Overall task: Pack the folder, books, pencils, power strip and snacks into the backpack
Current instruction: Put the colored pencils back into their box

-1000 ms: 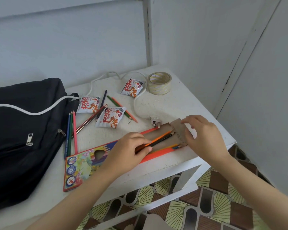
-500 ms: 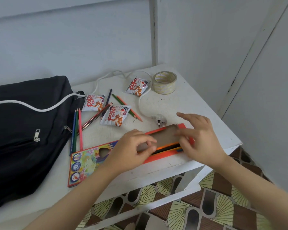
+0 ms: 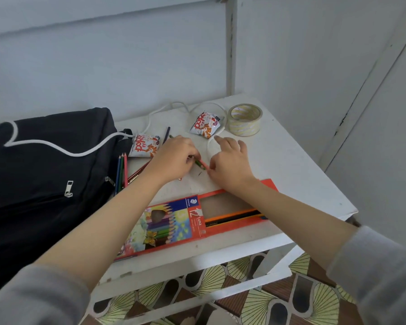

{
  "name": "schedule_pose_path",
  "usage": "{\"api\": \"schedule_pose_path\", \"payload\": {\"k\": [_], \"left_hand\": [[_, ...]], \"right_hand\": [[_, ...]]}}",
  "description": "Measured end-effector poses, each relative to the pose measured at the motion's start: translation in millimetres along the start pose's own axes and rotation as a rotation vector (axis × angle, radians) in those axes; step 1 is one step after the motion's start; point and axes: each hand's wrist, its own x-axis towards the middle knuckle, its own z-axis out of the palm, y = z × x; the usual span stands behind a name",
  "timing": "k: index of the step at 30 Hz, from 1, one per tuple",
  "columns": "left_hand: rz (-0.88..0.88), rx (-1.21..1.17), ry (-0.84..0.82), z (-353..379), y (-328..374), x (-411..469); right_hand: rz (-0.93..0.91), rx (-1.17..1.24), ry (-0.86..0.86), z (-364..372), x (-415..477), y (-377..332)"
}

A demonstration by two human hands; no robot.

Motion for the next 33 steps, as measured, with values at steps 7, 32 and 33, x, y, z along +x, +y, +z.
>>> {"api": "schedule_pose_path", "payload": {"k": [7, 32, 33], "left_hand": [[0.027, 0.024, -0.015, 3, 5, 5], [-0.005, -0.893, 0.508, -31, 101, -6], [-0.003, -0.875, 0.481, -27, 102, -9]], "right_hand": [[0.132, 0.528, 0.345, -36, -18, 29], [0.534, 1.074, 0.388, -43, -104, 57], [0.523, 1.026, 0.385, -39, -105, 58]]}}
